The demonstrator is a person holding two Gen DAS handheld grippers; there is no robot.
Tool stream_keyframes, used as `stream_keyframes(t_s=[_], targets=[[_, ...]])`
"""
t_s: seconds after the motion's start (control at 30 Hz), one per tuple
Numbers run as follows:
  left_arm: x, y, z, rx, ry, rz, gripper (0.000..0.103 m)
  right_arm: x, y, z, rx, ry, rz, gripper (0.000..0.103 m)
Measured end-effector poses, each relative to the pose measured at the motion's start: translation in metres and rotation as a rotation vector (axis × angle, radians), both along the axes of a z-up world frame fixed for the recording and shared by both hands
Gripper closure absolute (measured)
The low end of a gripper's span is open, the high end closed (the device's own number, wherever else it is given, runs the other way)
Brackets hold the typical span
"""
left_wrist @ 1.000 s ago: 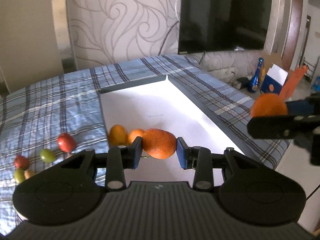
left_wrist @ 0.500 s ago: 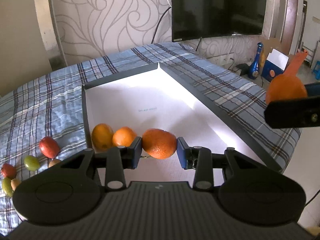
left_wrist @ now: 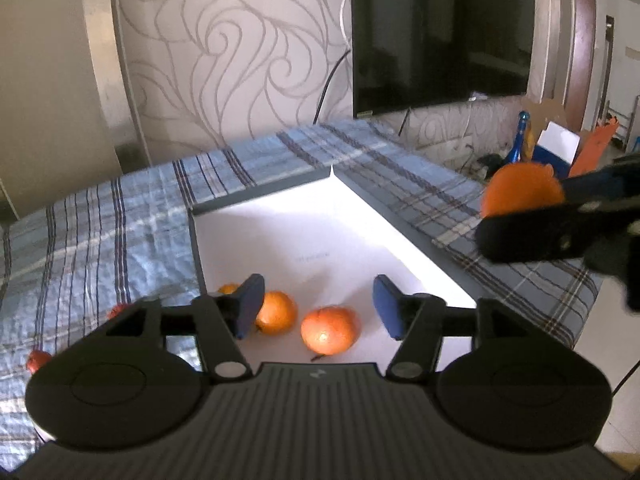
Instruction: Organize fruits
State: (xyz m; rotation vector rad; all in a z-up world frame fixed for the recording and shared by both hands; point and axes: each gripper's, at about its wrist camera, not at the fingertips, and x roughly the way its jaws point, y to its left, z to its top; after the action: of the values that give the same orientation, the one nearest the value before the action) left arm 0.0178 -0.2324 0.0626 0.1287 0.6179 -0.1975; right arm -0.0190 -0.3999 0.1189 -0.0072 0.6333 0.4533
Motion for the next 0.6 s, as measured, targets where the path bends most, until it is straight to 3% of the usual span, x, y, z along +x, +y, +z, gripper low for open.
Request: stream_keyframes(t_s=[0.37,0.5,0.6], targets=[[-0.021,0.011,0.014,0.026,-0.002,-0.037,0.037,-0.001,0.010,0.001,0.023,0.015,0.001,0.064],[-0.044,0.019,0.024,0.067,-0.053,-0.054,0.033,-0.002,0.013,-0.003,0.033,0.031,0.005,0.064],[-0.063,0.025,0.023,0.056,-0.044,-0.031,0.033,-0.002,0.016,-0.009,0.031,0.052,0.009,0.064]])
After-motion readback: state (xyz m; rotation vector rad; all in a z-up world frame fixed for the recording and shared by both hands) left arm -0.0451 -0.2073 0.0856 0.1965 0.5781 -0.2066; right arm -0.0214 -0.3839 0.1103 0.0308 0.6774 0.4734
